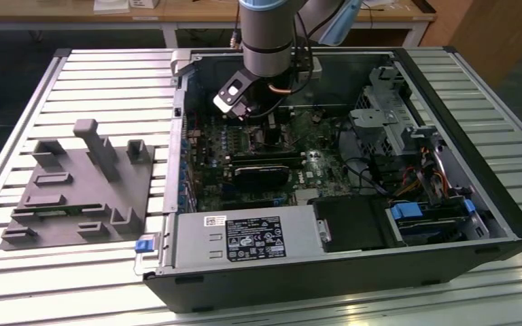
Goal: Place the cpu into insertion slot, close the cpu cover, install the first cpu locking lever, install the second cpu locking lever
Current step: 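Place the cpu into insertion slot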
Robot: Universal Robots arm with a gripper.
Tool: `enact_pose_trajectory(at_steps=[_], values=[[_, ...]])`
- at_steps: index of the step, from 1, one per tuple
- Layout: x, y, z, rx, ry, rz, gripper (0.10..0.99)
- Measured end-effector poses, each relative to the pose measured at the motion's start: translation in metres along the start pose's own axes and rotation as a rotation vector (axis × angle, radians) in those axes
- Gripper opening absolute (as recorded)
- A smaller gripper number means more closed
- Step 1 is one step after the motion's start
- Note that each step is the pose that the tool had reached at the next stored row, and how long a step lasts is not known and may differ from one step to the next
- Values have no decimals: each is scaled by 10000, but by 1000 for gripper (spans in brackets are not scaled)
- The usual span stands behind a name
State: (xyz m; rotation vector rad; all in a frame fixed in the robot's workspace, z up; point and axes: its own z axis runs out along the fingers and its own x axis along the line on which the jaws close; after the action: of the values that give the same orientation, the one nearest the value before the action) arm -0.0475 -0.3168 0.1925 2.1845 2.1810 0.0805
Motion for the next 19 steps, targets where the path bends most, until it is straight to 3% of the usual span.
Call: enact_pose_trajectory(at_steps=[16,17,19], values=[[1,0,4,-2,3,1,549],[0,0,4,-2,3,1,612],[0,-1,3,-1,1,1,612]])
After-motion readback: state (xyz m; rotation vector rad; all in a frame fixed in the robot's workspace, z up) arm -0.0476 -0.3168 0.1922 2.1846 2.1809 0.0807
